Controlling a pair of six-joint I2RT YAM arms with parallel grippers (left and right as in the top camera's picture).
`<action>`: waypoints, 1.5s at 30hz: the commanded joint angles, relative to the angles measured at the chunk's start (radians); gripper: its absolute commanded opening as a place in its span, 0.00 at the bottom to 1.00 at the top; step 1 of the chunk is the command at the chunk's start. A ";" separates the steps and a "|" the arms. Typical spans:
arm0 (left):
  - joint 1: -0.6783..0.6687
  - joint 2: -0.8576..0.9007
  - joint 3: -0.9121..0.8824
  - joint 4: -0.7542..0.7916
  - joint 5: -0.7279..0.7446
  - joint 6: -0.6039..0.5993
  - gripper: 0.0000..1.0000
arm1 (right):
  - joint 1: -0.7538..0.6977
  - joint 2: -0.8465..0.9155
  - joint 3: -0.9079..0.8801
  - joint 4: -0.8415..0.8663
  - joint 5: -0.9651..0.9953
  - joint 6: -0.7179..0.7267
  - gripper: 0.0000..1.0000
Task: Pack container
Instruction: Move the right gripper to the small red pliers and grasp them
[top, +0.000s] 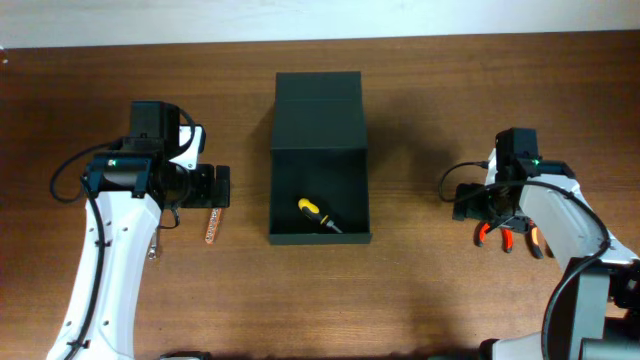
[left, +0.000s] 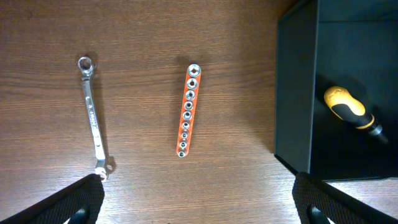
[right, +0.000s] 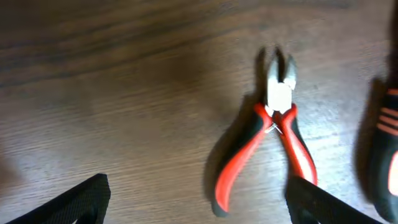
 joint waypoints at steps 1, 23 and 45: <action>-0.003 -0.008 0.016 -0.001 0.007 0.016 0.99 | 0.002 0.025 -0.016 0.005 0.053 0.025 0.90; -0.003 -0.008 0.016 -0.001 0.006 0.016 0.99 | 0.002 0.217 -0.017 0.071 0.052 0.029 0.39; -0.003 -0.008 0.016 0.003 0.006 0.016 0.99 | 0.002 0.217 -0.017 0.123 0.052 0.032 0.04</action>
